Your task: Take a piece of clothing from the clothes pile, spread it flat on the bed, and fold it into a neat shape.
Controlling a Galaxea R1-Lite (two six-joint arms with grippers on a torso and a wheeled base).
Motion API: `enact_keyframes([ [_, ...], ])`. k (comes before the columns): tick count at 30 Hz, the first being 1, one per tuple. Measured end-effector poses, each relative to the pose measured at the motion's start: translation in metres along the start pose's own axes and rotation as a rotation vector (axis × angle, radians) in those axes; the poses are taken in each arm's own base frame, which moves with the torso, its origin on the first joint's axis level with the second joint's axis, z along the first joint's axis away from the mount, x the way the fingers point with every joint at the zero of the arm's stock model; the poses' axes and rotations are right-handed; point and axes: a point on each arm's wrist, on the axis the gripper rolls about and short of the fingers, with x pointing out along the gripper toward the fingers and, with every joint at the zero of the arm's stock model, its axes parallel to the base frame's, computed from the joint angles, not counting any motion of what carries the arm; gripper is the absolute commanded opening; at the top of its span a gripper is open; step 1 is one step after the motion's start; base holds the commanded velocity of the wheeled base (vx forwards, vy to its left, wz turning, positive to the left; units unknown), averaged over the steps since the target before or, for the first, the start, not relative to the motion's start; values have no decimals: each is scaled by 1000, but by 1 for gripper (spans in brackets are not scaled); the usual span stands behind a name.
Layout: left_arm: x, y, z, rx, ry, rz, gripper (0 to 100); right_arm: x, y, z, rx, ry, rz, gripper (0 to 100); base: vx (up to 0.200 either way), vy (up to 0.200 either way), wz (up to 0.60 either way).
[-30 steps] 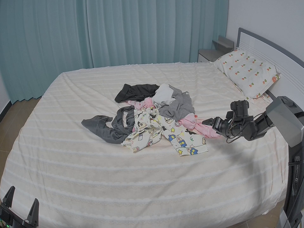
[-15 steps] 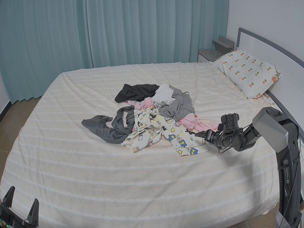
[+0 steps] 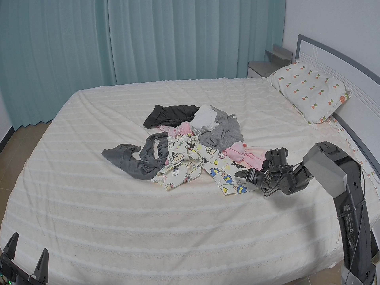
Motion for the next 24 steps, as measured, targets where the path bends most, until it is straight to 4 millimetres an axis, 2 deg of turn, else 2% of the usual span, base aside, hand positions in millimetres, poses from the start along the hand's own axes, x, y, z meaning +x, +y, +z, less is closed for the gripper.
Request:
enact_keyframes([
  [16, 0, 0, 0, 0, 0, 0, 100, 5, 1, -3, 21, 57, -20, 0, 0, 0, 0],
  [24, 0, 0, 0, 0, 0, 0, 100, -10, 7, -1, 20, 55, -14, 0, 0, 0, 0],
])
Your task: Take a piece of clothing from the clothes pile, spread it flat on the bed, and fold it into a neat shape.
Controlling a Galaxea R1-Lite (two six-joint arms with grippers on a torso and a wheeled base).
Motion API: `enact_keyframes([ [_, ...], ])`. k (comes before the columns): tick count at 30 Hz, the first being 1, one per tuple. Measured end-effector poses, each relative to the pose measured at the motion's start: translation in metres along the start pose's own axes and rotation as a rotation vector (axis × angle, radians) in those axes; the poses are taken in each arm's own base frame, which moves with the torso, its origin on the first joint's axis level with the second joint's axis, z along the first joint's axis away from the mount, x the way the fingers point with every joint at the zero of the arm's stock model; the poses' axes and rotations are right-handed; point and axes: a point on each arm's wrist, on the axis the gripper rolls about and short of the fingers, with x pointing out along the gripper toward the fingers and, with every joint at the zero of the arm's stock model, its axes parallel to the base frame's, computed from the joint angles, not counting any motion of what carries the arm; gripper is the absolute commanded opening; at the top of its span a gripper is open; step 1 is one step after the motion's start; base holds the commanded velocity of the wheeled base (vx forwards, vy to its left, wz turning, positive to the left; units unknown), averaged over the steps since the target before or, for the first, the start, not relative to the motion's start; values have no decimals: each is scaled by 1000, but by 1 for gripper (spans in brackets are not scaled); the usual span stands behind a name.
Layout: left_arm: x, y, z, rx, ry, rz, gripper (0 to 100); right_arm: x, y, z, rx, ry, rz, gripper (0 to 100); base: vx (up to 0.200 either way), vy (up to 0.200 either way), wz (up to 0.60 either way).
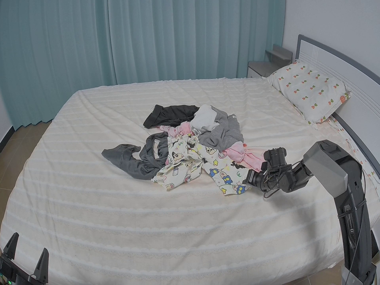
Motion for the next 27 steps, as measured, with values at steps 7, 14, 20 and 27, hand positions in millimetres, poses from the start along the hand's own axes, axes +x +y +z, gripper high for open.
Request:
enact_keyframes([
  [7, 0, 0, 0, 0, 0, 0, 100, -28, 5, -8, -18, -18, 85, 0, 0, 0, 0],
  [14, 0, 0, 0, 0, 0, 0, 100, -67, 11, -20, -64, -103, 202, 0, 0, 0, 0],
  [20, 0, 0, 0, 1, 0, 0, 100, -105, 18, -31, -90, -121, 276, 0, 0, 0, 0],
  [27, 0, 0, 0, 1, -2, -1, 100, -155, 32, -42, -131, -161, 370, 0, 0, 0, 0],
])
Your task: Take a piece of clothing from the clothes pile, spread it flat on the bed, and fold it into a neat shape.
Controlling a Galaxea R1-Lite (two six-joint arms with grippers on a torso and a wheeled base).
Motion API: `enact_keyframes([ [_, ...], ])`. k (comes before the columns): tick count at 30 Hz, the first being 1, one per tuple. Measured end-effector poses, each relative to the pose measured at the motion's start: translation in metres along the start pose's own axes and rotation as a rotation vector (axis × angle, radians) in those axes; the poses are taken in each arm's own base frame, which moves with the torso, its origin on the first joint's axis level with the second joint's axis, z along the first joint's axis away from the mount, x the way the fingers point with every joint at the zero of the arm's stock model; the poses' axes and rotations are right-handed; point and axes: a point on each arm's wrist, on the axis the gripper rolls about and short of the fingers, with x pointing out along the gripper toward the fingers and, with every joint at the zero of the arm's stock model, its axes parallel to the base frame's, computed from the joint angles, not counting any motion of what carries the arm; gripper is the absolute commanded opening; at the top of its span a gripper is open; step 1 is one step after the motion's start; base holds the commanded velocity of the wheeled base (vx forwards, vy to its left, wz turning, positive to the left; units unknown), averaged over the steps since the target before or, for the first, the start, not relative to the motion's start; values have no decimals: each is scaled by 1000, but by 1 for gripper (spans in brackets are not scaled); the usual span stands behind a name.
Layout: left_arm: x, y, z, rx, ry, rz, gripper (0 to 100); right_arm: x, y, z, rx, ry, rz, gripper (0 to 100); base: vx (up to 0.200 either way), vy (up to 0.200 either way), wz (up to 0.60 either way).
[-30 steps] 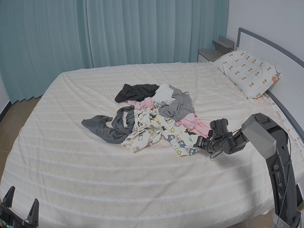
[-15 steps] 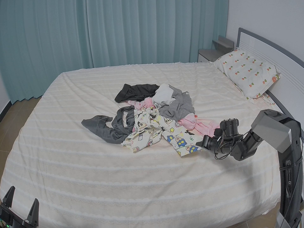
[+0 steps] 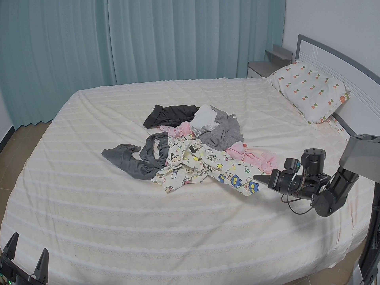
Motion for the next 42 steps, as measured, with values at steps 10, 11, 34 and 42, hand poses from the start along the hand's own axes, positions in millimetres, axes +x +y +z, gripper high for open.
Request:
enact_keyframes([
  [10, -2, -1, 9, 17, -40, -46, 100, -59, 70, 13, -91, -92, 158, 0, 0, 0, 0],
  [11, -3, -1, 17, 7, -64, -57, 100, -64, 78, 14, -101, -100, 177, 0, 0, 0, 0],
  [34, 117, -35, 107, 58, 229, -675, 100, -153, 242, 99, -210, -276, 529, 0, 0, 0, 0],
  [42, 177, -81, 82, 90, 343, -827, 100, -165, 283, 122, -200, -331, 596, 0, 0, 0, 0],
])
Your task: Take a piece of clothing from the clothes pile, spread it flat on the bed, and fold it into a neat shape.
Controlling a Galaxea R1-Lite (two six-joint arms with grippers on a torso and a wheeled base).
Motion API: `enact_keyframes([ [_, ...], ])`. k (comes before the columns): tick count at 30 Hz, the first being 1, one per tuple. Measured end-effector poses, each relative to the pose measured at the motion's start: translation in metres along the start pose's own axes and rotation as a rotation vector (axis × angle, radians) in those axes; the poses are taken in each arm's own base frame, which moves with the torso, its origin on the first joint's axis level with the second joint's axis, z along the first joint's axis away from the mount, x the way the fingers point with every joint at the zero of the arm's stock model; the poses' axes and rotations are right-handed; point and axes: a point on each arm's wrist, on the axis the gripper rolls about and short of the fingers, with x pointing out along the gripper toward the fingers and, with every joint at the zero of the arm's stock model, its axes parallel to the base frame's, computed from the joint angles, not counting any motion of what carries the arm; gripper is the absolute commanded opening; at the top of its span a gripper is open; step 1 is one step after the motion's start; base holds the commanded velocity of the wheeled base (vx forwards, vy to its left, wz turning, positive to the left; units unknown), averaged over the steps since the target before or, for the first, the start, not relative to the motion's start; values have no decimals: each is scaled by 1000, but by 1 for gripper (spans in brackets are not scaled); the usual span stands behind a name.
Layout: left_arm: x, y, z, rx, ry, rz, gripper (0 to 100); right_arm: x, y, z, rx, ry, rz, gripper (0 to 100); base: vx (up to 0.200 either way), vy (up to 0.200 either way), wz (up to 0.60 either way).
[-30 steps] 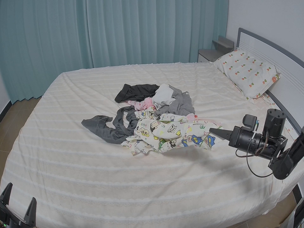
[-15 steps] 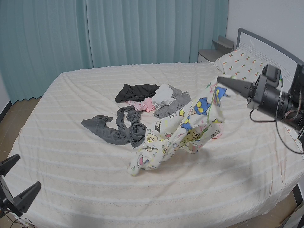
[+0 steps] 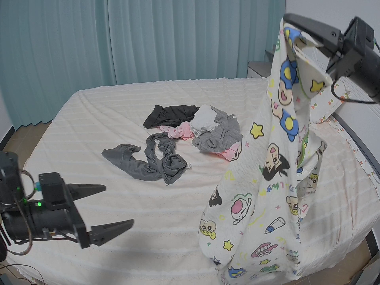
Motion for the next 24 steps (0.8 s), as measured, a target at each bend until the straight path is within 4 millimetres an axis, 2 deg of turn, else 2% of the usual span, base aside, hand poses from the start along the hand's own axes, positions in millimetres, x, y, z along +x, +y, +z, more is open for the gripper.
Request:
enact_keyframes([
  [3, 21, -1, -4, -10, 19, -41, 100, 16, 4, 7, 2, -39, -5, 0, 0, 0, 0],
  [6, 36, -8, -6, -70, 19, -75, 100, 36, -1, 5, 16, -58, -36, 0, 0, 0, 0],
  [13, 54, -29, -4, -162, -12, -119, 100, 66, -16, -10, 42, -49, -86, 0, 0, 0, 0],
  [17, 59, -35, -6, -167, 4, -119, 100, 76, -24, -20, 53, -35, -111, 0, 0, 0, 0],
  [24, 77, -33, -6, -173, 12, -66, 100, 87, -23, -34, 72, -24, -134, 0, 0, 0, 0],
])
